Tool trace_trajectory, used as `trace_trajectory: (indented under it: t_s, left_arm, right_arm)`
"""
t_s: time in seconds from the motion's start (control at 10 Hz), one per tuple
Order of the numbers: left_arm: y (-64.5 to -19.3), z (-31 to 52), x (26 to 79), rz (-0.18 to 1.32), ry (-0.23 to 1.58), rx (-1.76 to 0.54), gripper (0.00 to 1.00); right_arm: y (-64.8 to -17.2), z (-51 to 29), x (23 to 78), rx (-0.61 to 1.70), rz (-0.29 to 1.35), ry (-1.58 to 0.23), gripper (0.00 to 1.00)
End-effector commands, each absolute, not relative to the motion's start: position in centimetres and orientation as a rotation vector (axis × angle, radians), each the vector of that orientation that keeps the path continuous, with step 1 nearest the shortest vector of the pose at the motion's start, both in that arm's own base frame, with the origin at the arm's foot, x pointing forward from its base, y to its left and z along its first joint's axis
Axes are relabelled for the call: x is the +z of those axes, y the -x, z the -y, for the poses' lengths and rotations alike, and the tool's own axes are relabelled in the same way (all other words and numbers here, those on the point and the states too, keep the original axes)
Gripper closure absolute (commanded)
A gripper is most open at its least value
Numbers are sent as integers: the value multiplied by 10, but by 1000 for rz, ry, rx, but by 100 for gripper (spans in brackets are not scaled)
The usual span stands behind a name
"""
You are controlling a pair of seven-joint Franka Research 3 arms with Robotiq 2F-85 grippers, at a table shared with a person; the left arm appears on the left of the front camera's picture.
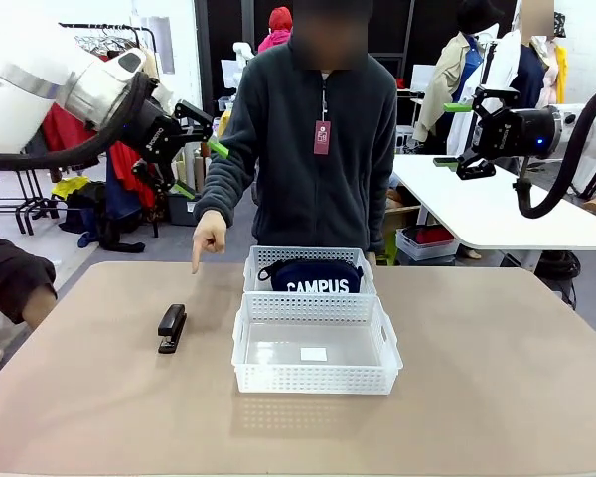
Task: Distribute items into two baskets.
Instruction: Pick up the Stapler that the person points to.
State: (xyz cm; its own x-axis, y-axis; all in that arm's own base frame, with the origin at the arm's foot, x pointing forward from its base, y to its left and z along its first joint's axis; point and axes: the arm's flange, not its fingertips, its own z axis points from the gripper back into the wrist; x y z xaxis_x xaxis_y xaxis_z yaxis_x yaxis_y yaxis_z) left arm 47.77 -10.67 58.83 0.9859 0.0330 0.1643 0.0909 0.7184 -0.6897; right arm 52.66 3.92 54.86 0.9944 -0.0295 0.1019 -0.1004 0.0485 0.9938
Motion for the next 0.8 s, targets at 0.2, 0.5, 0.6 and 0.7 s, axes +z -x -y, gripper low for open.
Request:
trace_trajectory:
  t_s: [0.2,0.5,0.6,0.7]
  left_arm:
    - [-487,110,589,164,356,-49,0]
    - [-497,113,554,156,61,-132,0]
    - [-498,115,541,157,25,-155,0]
    - [-499,117,531,165,24,-168,0]
  right_arm:
    - [-526,-39,551,55,106,-1524,0]
    - [-526,-39,551,55,106,-1524,0]
    - [-526,-39,551,55,106,-1524,0]
    - [-526,-39,551,55,106,-1524,0]
